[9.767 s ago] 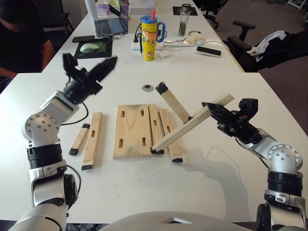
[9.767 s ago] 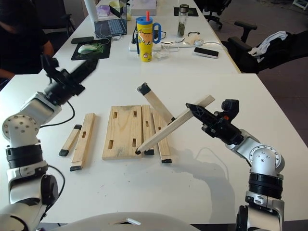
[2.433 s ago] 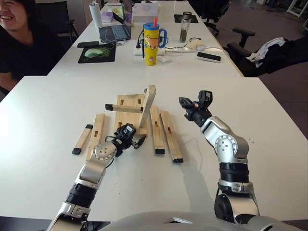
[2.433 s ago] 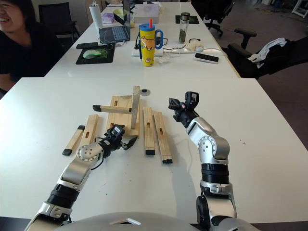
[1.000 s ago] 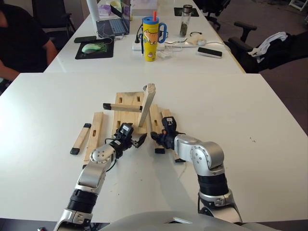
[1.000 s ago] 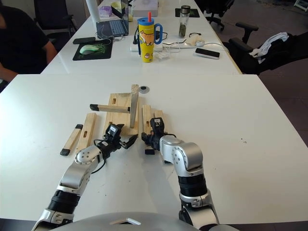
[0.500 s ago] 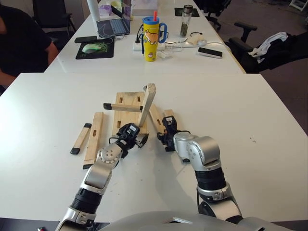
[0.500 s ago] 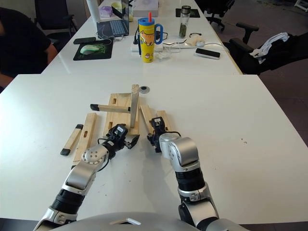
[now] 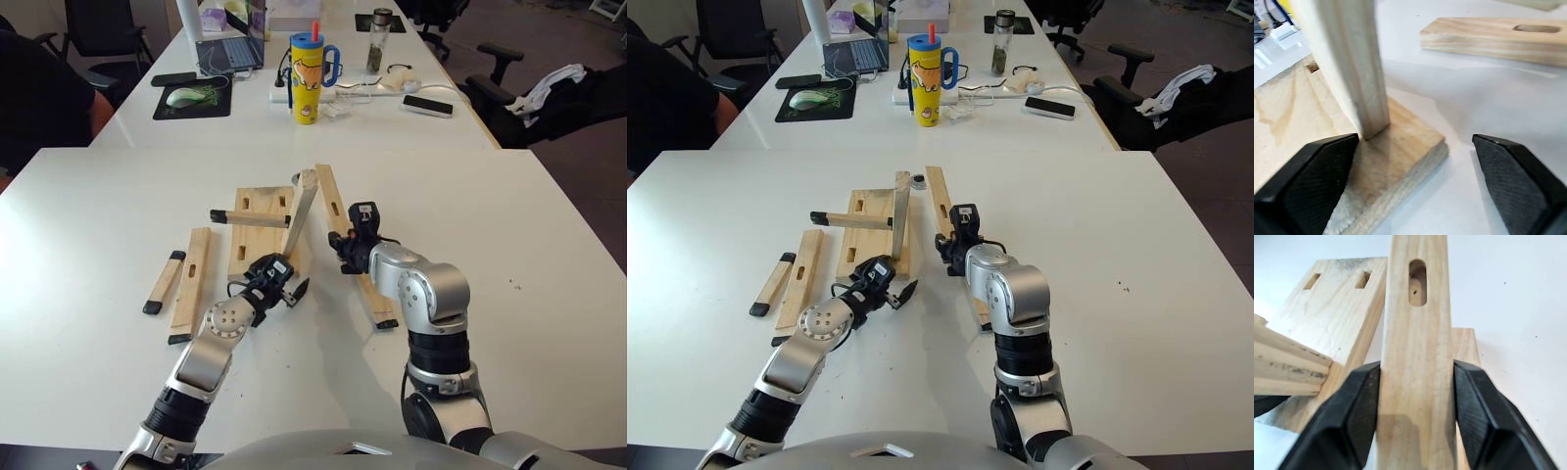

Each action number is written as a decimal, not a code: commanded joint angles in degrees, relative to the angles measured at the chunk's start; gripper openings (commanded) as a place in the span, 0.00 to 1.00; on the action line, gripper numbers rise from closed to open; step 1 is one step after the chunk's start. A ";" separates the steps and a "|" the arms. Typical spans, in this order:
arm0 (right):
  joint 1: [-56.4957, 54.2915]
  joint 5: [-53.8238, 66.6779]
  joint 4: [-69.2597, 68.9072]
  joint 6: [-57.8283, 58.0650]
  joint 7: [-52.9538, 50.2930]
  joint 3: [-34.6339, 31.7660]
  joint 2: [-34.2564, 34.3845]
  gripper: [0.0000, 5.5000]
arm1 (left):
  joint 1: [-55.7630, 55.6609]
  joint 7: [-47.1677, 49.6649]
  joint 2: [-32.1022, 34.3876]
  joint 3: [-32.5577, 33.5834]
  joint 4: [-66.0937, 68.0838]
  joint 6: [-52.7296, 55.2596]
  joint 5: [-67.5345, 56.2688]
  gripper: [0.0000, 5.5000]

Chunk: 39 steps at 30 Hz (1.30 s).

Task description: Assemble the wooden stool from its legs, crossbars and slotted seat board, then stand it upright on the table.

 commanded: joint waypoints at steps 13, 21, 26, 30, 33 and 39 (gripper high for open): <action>2.99 -2.35 -1.02 -4.11 -1.11 -4.93 -1.17 0.37 | 8.31 2.69 14.93 13.01 -7.41 -9.70 8.00 0.79; 2.01 -2.42 -0.16 -4.74 -0.28 -4.95 -2.54 0.37 | 2.36 7.75 16.80 15.84 1.94 -7.89 13.69 0.79; 1.24 -2.42 0.10 -5.45 -0.17 -4.62 -2.68 0.37 | -0.55 6.96 16.55 11.61 7.67 -8.55 17.28 0.79; 0.14 -2.14 0.86 -6.28 0.31 -4.85 -2.70 0.37 | -1.50 5.53 15.55 8.94 8.00 -9.31 17.40 0.79; -0.47 -1.95 0.92 -6.48 0.44 -5.24 -2.67 0.37 | -1.56 4.10 15.48 7.69 7.36 -8.47 17.74 0.79; -0.58 -1.70 0.67 -8.07 0.84 -5.59 -2.41 0.37 | -1.21 2.64 14.24 6.31 6.32 -9.11 16.83 0.79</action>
